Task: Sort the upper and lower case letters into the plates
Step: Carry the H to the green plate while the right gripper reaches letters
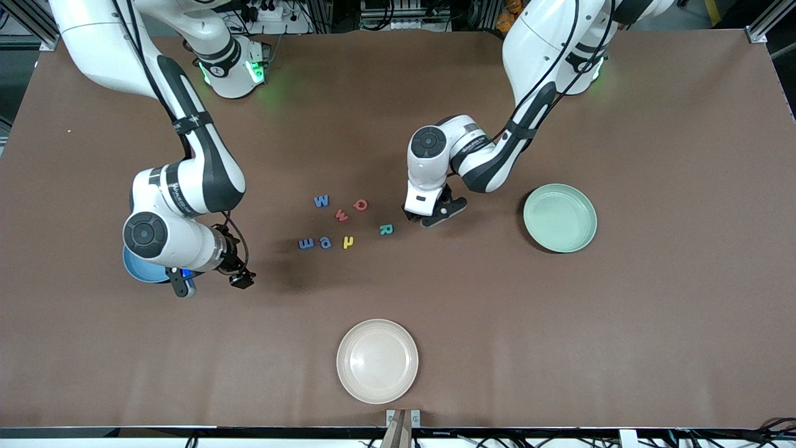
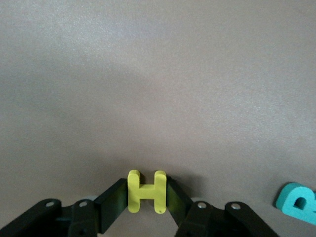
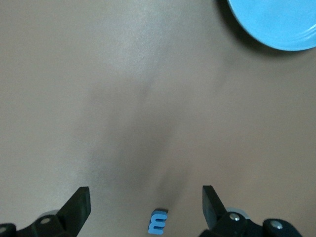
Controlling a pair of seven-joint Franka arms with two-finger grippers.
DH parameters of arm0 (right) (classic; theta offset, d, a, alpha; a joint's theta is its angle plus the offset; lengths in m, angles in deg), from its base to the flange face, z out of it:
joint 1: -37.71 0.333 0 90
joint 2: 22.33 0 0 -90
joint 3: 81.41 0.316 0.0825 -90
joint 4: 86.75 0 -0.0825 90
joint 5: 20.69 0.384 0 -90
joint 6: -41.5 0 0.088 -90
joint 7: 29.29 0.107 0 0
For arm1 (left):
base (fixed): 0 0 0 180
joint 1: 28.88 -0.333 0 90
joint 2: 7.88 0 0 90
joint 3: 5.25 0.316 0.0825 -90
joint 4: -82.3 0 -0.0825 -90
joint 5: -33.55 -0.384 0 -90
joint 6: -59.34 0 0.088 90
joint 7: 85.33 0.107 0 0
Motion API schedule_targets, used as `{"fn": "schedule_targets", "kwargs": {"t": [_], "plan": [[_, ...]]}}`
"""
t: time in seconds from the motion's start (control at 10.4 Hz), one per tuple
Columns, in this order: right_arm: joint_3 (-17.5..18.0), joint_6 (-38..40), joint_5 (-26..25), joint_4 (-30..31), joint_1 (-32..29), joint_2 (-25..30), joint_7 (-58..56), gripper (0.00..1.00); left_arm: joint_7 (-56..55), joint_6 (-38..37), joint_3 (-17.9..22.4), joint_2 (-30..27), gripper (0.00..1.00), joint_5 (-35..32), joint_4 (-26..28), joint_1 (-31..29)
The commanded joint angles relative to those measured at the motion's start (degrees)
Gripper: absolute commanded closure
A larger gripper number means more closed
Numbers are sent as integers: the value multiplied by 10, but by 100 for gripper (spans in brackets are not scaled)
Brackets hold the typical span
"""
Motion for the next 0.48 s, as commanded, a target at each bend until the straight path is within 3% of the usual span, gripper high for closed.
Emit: {"fn": "schedule_targets", "kwargs": {"t": [0.0,0.19,0.38], "plan": [[-1,-38,5,-7,30,-31,59,0,12,-15,1,-2,82,-20,7,-5],[-2,-81,-2,-6,57,-63,117,0,28,-29,1,-3,83,-20,3,-6],[-2,-61,-3,12,73,-55,167,0,42,-38,2,-5,83,-20,2,-8]]}}
